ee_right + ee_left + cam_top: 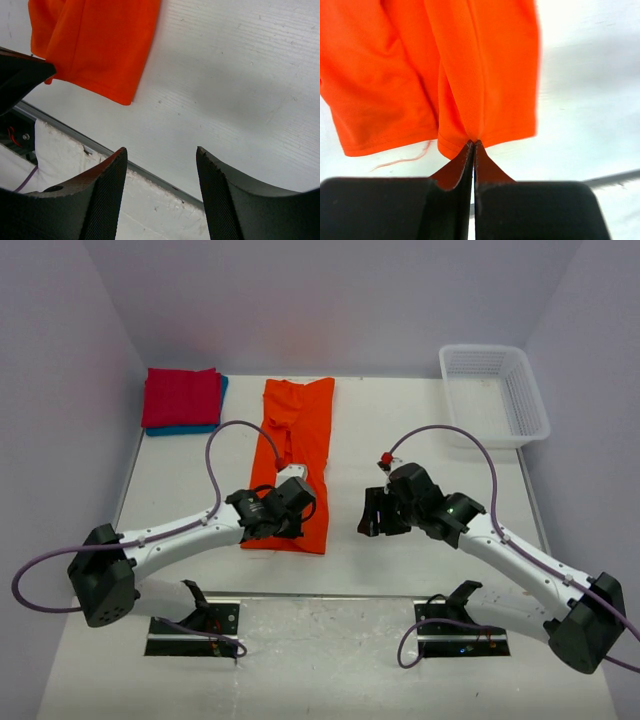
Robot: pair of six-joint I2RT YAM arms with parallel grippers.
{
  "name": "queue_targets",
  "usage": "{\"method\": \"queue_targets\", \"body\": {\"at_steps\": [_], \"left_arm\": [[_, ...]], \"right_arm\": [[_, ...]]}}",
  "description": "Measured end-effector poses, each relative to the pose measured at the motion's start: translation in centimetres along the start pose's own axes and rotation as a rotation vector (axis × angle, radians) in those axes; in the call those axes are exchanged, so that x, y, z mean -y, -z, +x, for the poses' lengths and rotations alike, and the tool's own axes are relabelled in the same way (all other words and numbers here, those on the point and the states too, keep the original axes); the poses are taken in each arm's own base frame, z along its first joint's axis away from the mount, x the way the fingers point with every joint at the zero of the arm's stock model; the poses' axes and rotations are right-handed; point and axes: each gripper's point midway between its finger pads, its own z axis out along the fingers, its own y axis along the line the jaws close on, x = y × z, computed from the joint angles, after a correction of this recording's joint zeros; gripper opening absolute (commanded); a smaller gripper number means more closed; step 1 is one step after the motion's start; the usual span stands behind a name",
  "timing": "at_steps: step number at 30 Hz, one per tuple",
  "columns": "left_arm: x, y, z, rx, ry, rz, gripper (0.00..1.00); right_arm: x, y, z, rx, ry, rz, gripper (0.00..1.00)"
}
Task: Fold and stack the t-shirts
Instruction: Rotate the tshirt 90 degrees
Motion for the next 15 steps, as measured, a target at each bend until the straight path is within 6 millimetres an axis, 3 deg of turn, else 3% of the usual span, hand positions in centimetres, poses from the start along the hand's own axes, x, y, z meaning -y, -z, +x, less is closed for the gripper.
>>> {"method": "queue_targets", "body": {"at_steps": [3,7,11,15], "left_arm": [[1.3,1.6,-1.2,0.038,0.024,0.077,0.0],[2.1,2.0,-1.2,0.034,0.036,0.128,0.0],[1.9,1.9,-0.1,0.024,0.078,0.16,0.0],[0.1,1.7,2.0,0.007,0.143,0.142,0.0]], "right_arm": [[0.1,-0.2,0.1,-0.006,-0.001,0.004,0.59],[0.1,-0.2,0.1,-0.007,-0.005,0.004,0.59],[0.1,-0.2,0.1,-0.007,-0.006,0.005,0.59],[0.1,-0.2,0.1,-0.007,-0.006,0.004,0.59]]}}
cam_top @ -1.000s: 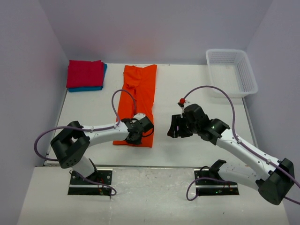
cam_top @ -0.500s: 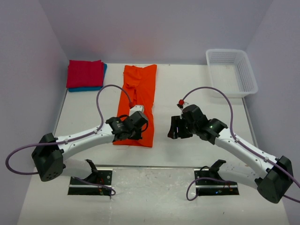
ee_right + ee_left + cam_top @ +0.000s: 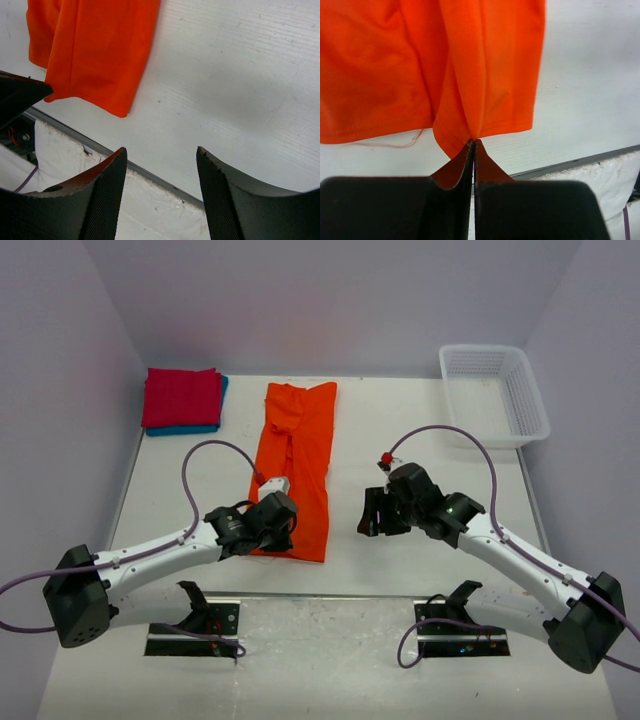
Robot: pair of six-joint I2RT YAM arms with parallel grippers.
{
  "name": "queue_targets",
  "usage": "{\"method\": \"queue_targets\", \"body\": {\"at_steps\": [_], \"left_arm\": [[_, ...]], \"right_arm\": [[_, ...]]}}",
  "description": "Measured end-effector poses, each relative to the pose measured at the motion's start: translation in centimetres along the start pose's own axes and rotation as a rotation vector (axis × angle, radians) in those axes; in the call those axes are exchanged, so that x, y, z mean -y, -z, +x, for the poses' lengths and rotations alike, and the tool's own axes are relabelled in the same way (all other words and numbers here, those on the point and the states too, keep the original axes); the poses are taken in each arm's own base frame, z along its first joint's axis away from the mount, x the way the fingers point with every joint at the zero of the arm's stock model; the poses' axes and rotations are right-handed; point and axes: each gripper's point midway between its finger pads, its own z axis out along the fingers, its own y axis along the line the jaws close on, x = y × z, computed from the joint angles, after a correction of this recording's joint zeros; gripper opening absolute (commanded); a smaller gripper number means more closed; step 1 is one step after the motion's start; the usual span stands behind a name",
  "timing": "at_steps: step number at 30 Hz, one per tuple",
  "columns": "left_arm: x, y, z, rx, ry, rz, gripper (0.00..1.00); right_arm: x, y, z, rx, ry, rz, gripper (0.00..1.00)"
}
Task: Fold and stack the t-shirts
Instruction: Rotate the tshirt 90 degrees
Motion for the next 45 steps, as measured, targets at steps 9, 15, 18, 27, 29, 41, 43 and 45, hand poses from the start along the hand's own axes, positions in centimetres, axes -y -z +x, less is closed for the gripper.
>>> {"method": "queue_targets", "body": {"at_steps": [9,15,18,27,29,41,43,45], "left_arm": [[-3.6,-0.7,1.4,-0.003,0.082,-0.15,0.0],[-5.7,-1.0,1.7,0.016,0.115,-0.258,0.0],[-6.8,-1.0,1.9,0.024,0.137,-0.316,0.0],[-9.8,-2.1,3.9,-0.033,0.139,-0.5,0.15],[-10.2,-2.2,4.3,-0.043,0.137,-0.531,0.18],[-4.8,1.7,2.0,0.083,0.079,-0.539,0.33],[-3.9,2.1,1.9,0.093,0.056,-0.545,0.33],[-3.1,2.4,1.6,0.106,0.034,-0.547,0.29]], "right_arm": [[0.2,-0.5,0.5,-0.014,-0.001,-0.002,0.59],[0.3,-1.0,1.1,-0.031,-0.002,-0.011,0.59],[0.4,-1.3,1.4,-0.036,-0.003,-0.01,0.59],[0.6,-2.3,2.2,-0.07,-0.004,-0.021,0.59],[0.5,-2.6,2.3,-0.074,-0.004,-0.029,0.59],[0.6,-3.8,2.8,-0.098,-0.006,-0.034,0.6],[0.7,-3.9,2.8,-0.1,-0.007,-0.03,0.6],[0.8,-3.8,2.7,-0.092,-0.007,-0.019,0.6]]}}
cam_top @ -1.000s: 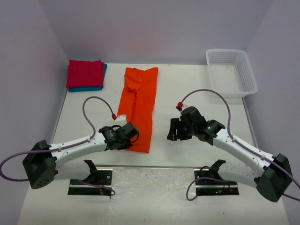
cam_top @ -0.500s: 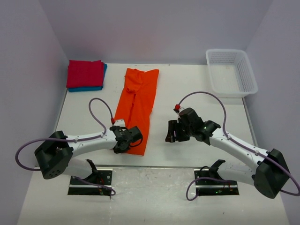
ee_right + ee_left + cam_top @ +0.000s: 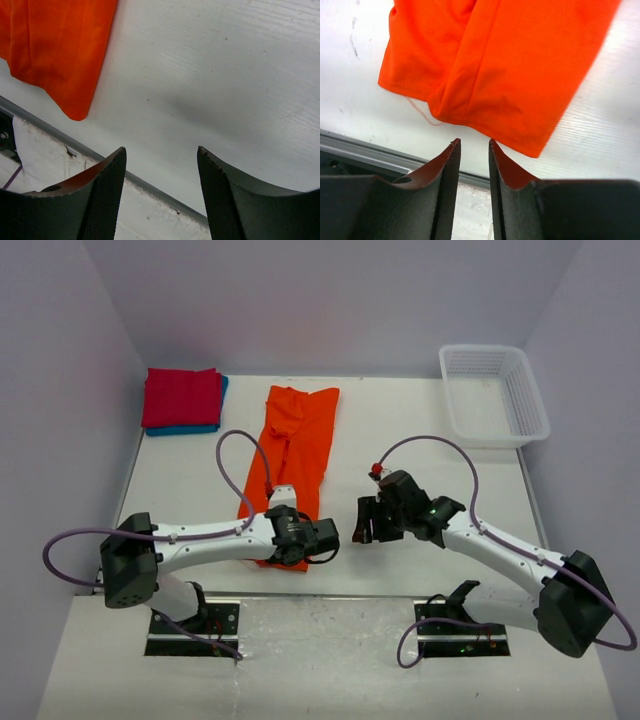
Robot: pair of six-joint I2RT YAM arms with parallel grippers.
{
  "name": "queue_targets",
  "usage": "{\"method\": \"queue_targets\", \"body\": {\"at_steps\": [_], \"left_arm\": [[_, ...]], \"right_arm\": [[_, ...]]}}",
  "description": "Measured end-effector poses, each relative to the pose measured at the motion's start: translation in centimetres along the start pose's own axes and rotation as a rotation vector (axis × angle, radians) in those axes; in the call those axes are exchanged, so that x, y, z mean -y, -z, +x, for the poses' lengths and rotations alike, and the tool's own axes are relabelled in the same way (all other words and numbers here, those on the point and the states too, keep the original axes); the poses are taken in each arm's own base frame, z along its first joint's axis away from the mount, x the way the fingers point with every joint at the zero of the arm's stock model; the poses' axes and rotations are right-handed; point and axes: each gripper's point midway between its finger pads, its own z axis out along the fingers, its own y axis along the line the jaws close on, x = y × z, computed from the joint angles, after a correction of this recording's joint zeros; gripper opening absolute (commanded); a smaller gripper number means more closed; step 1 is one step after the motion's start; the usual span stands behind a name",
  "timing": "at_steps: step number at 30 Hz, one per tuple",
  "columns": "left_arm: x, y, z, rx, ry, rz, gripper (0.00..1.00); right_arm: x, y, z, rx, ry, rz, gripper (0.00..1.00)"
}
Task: Fold and stack the t-shirts
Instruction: Rotate the tshirt 90 degrees
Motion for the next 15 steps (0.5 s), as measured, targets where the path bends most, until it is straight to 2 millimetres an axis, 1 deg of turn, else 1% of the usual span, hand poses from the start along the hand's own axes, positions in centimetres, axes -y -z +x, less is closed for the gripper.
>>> {"method": "queue_targets", "body": {"at_steps": [1,2,3,4,5,7,9,11,12,13,15], "left_arm": [[0.4,0.3,-0.4,0.014,-0.013,0.003,0.23],[0.9,0.7,-0.9,0.032,-0.019,0.018,0.17],[1.5,0.9,-1.4,0.049,-0.026,0.035,0.12],[2.1,1.3,-2.2,0.071,-0.048,0.058,0.03],[2.8,1.7,-3.2,0.096,-0.055,0.088,0.0],[4.9,2.2,-5.4,0.136,-0.084,0.172,0.0],[6.7,2.0,-8.4,0.161,-0.08,0.248,0.0],[7.5,1.0,-12.4,0.196,-0.064,0.274,0.0],[8.0,0.9,-13.7,0.208,-0.088,0.293,0.0],[8.8,0.0,-16.6,0.226,-0.071,0.294,0.0],[10.6,-1.7,-20.9,0.253,-0.086,0.295,0.0]], "right_arm": [[0.3,0.1,-0.1,0.008,-0.001,0.015,0.54],[0.5,0.3,-0.2,0.018,-0.002,0.029,0.43],[0.8,0.5,-0.3,0.032,-0.001,0.046,0.23],[1.1,1.0,-0.6,0.053,-0.004,0.066,0.0],[1.3,1.5,-1.0,0.079,-0.009,0.081,0.0],[1.3,2.8,-2.1,0.139,-0.02,0.099,0.0],[1.1,4.1,-3.3,0.191,-0.023,0.111,0.0],[0.7,5.2,-4.4,0.233,-0.023,0.114,0.0],[0.6,5.6,-4.8,0.247,-0.023,0.115,0.0],[0.6,6.0,-5.1,0.26,-0.023,0.12,0.0],[0.6,6.4,-5.2,0.271,-0.024,0.125,0.0]]}}
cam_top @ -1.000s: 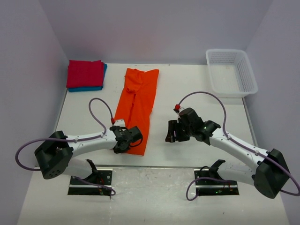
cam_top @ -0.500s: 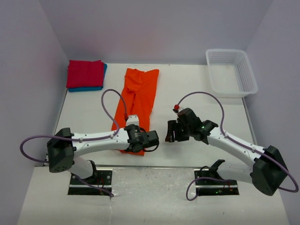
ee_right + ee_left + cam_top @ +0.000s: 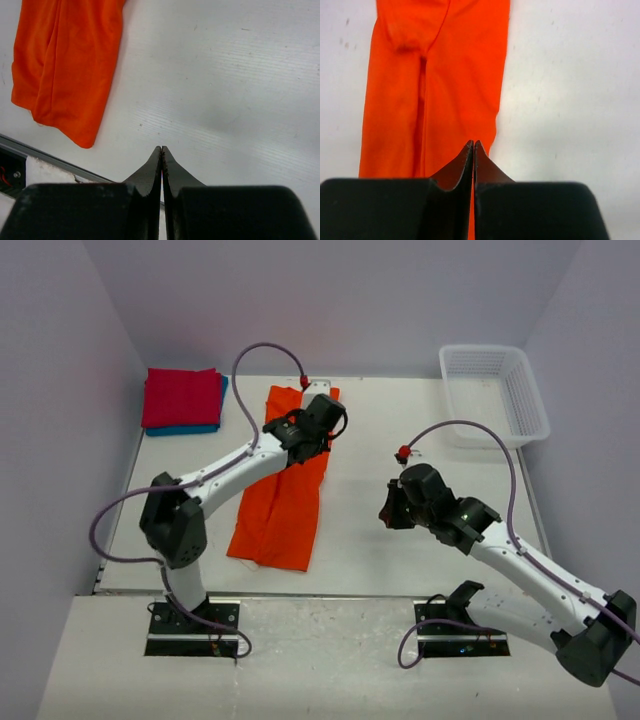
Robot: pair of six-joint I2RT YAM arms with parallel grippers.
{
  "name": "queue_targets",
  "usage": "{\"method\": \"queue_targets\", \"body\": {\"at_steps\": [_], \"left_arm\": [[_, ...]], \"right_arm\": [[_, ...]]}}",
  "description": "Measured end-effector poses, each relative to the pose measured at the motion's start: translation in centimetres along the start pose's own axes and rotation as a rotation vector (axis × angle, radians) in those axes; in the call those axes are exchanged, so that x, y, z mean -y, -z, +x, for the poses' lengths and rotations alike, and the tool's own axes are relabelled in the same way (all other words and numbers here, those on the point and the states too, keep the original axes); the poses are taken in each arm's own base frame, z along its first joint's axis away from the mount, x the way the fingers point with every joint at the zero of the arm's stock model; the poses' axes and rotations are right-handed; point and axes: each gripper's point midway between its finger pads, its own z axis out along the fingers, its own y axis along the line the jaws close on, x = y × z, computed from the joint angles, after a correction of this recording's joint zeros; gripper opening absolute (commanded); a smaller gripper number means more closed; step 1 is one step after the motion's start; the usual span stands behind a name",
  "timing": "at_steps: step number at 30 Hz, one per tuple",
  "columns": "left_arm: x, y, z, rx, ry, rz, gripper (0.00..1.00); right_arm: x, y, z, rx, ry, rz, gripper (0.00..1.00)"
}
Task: Fold and stack the t-shirts
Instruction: Rotate the tshirt 90 degrees
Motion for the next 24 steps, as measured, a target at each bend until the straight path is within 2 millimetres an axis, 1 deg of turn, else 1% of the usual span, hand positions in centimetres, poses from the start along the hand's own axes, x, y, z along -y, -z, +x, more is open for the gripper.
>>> {"method": "queue_targets", "body": {"at_steps": [1,2,3,5,7,9,11,14,20,24], "left_arm": [[0.8,-2.0,-1.7,0.015,-0.012,0.011,0.0],[1.3,-3.7,-2.6,0.022,-0.025,0.019,0.0],[1.6,-5.6,-3.0,0.009,-0.048,0.031,0.0],[2.1,-8.7,-2.7,-0.023,-0.088,0.054,0.0],[2.5,-11.7,-1.8,-0.078,-0.124,0.08,0.0],[2.6,-14.3,-1.1,-0.118,-0.145,0.096,0.0],[2.4,-16.2,-0.3,-0.152,-0.163,0.105,0.0],[2.2,-17.7,0.6,-0.187,-0.181,0.116,0.0],[2.9,-18.1,1.3,-0.212,-0.188,0.16,0.0],[3.6,-19.0,2.6,-0.243,-0.194,0.192,0.0]], "right_arm": [[0.1,0.2,0.1,-0.001,0.0,0.004,0.0],[0.2,0.3,0.2,-0.004,0.001,0.006,0.0],[0.3,0.4,0.2,-0.005,0.001,0.008,0.0],[0.6,0.5,0.4,-0.008,0.002,0.019,0.0],[0.9,0.6,0.5,-0.012,0.004,0.033,0.0],[1.1,0.9,0.7,-0.014,0.006,0.041,0.0],[1.2,1.2,0.6,-0.007,0.007,0.04,0.0],[1.1,1.7,0.4,0.011,0.004,0.027,0.0],[1.1,1.9,0.4,0.015,0.004,0.024,0.0],[1.2,2.0,0.5,0.012,0.003,0.025,0.0]]}}
